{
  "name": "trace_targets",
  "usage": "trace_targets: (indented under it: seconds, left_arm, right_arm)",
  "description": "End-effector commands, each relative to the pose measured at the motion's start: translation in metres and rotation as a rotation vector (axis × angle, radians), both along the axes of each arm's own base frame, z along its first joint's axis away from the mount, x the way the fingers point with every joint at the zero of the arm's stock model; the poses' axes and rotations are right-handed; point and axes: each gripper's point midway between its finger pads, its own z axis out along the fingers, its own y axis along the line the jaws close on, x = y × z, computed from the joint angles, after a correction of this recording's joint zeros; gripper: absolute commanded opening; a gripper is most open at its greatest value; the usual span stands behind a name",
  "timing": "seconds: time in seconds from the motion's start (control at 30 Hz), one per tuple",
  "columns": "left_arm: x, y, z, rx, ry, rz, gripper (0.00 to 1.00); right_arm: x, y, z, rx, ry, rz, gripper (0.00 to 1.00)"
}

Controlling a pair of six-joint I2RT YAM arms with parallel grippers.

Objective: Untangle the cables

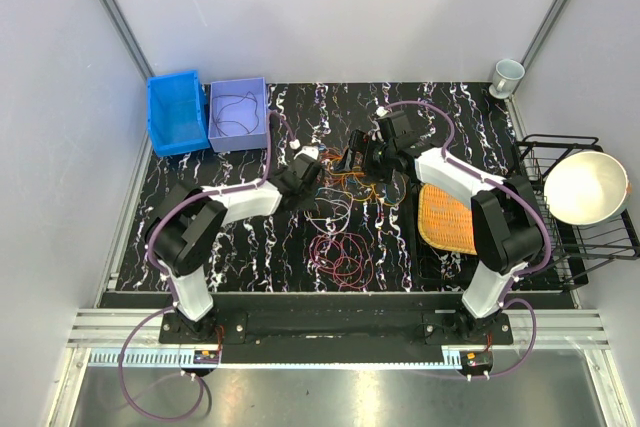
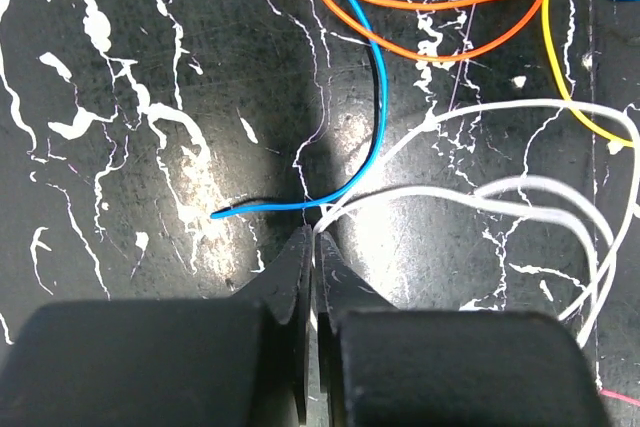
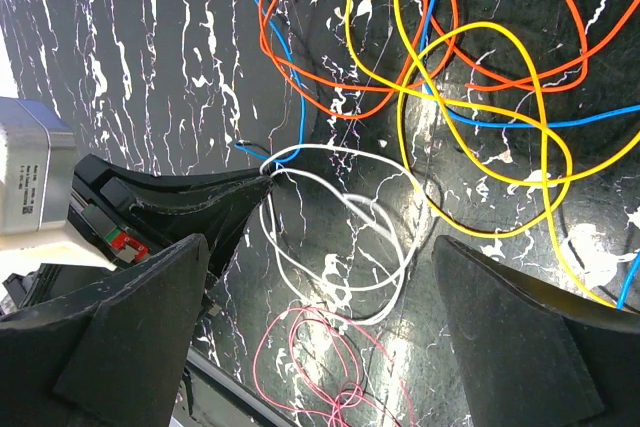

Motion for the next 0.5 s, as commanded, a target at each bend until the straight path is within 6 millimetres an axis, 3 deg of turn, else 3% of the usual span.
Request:
trace_targets:
  seconds: [0.0, 0.3, 0.47]
  left_arm:
    - [0.008, -0.012, 0.016, -0.035, -0.031, -0.02, 0.0]
    - [-0.011, -0.008, 0.066, -0.105, -0.073, -0.067, 0.0]
    - [-0.018, -0.003, 0.105, -0.135, -0.108, -0.085, 0.0]
  right_arm:
    - [0.012, 0.006, 0.013, 0.027, -0.054, 0.018, 0.99]
    - [0.01, 0.003, 0.021, 0.028, -0.09, 0.022, 0.99]
    - [0.01, 0.002, 0.024, 0.03, -0.099, 0.023, 1.0]
